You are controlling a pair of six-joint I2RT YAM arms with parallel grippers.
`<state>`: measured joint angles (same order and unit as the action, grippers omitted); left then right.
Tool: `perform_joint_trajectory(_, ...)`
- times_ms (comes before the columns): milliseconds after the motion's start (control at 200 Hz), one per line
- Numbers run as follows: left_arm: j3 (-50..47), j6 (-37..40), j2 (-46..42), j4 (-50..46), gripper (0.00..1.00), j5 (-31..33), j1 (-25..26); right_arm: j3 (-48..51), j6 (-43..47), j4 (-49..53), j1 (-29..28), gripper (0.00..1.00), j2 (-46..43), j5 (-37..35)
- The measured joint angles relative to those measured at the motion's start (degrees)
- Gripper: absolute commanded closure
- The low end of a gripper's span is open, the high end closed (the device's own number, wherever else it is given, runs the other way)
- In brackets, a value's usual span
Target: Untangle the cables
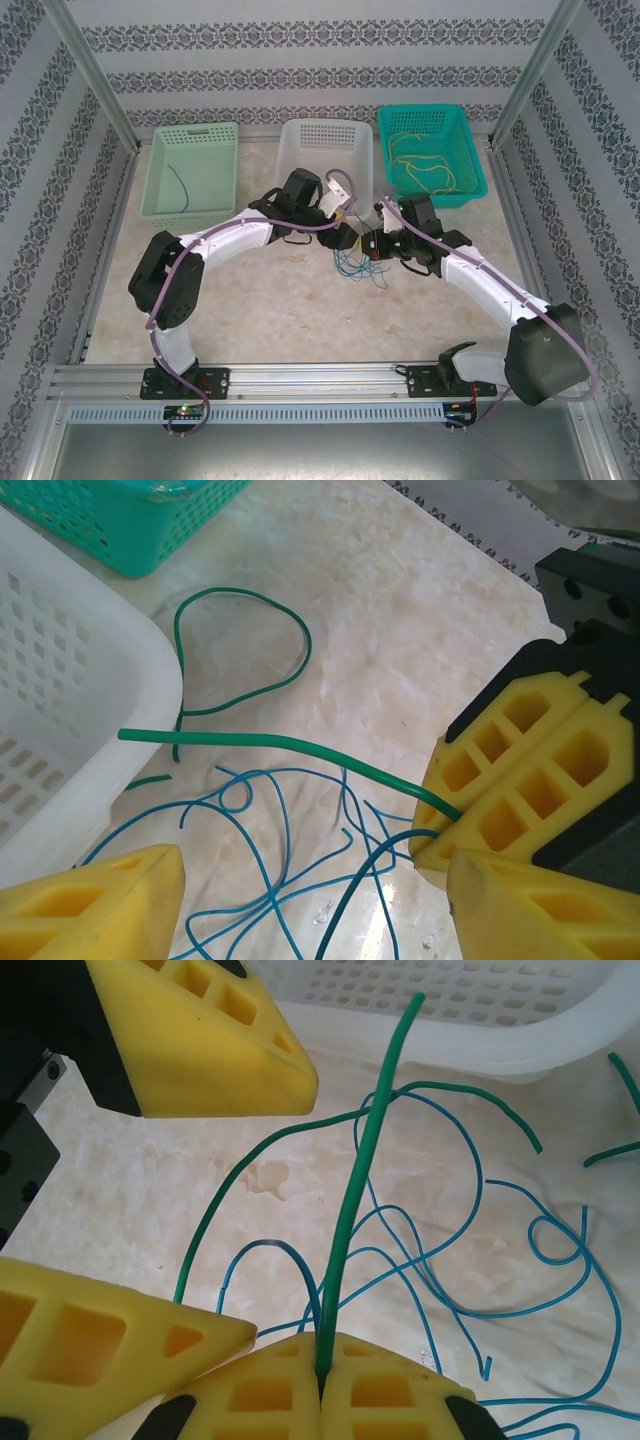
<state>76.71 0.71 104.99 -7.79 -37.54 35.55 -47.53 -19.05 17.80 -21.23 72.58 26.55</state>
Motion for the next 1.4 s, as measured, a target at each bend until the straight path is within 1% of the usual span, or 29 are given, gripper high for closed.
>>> perform_joint_trajectory(80, 0.04, 0.00, 0.13, -0.33, 0.32, -0.07, 0.02, 0.00, 0.20, 0.04, 0.02, 1.00, 0.13, 0.50)
perform_joint_trajectory(165, 0.04, 0.02, 0.20, -0.74, 0.35, -0.24, 0.02, 0.00, 0.42, 0.15, 0.11, 1.00, 0.39, 1.03)
perform_joint_trajectory(430, 0.02, 0.61, 0.52, -1.27, 0.35, -1.09, 0.07, 0.02, 1.07, 0.61, 1.16, 1.00, 0.37, 2.36)
perform_joint_trajectory(629, -1.29, 1.09, 0.52, -1.84, 0.39, -1.49, 0.37, 0.02, 1.09, 0.59, 2.40, 1.00, -1.01, 3.19)
perform_joint_trajectory(689, -1.60, 1.20, 0.52, -1.88, 0.44, -1.51, 0.44, 0.02, 1.09, 0.59, 2.40, 1.00, -1.31, 3.41)
perform_joint_trajectory(779, -1.79, 1.55, 0.52, -1.92, 0.55, -1.73, 0.44, 0.02, 1.07, 0.59, 2.40, 1.00, -1.38, 4.04)
perform_joint_trajectory(919, -1.79, 1.75, 0.52, -1.97, 0.78, -1.66, 0.44, 0.02, 1.07, 0.59, 2.40, 0.96, -1.40, 4.57)
perform_joint_trajectory(959, -1.79, 1.53, 0.52, -1.97, 0.85, -1.57, 0.44, 0.02, 1.07, 0.59, 2.40, 0.92, -1.40, 4.61)
perform_joint_trajectory(1019, -1.81, 1.62, 0.52, -1.95, 0.94, -1.25, 0.44, 0.04, 1.14, 0.81, 2.40, 0.81, -1.40, 4.46)
perform_joint_trajectory(1059, -1.84, 1.49, 0.52, -1.95, 0.98, -0.94, 0.44, 0.04, 1.31, 1.11, 2.40, 0.72, -1.40, 4.04)
perform_joint_trajectory(1079, -1.88, 1.75, 0.52, -1.95, 1.00, -0.79, 0.44, 0.04, 1.60, 1.20, 2.38, 0.69, -1.40, 3.58)
perform_joint_trajectory(1119, -1.99, 1.55, 0.50, -1.95, 1.00, -0.09, 0.44, 0.04, 1.51, 1.86, 2.40, 0.63, -1.40, 2.19)
perform_joint_trajectory(1154, -2.12, 1.49, 0.50, -1.97, 1.00, 0.81, 0.44, 0.04, 1.46, 2.58, 2.43, 0.53, -1.40, 0.68)
perform_joint_trajectory(1174, -2.23, 1.44, 0.50, -1.97, 1.00, 1.22, 0.44, 0.04, 1.84, 3.19, 2.64, 0.49, -1.38, -0.24)
perform_joint_trajectory(1304, -3.87, 1.42, -0.20, -2.27, 1.00, 5.46, 0.44, 0.04, 0.98, 5.46, 3.93, 0.47, -0.48, -4.52)
perform_joint_trajectory(1399, -5.75, 1.40, -1.57, -2.54, 1.00, 7.69, 0.44, 0.17, 0.33, 6.03, 4.52, 0.47, 0.57, -5.79)
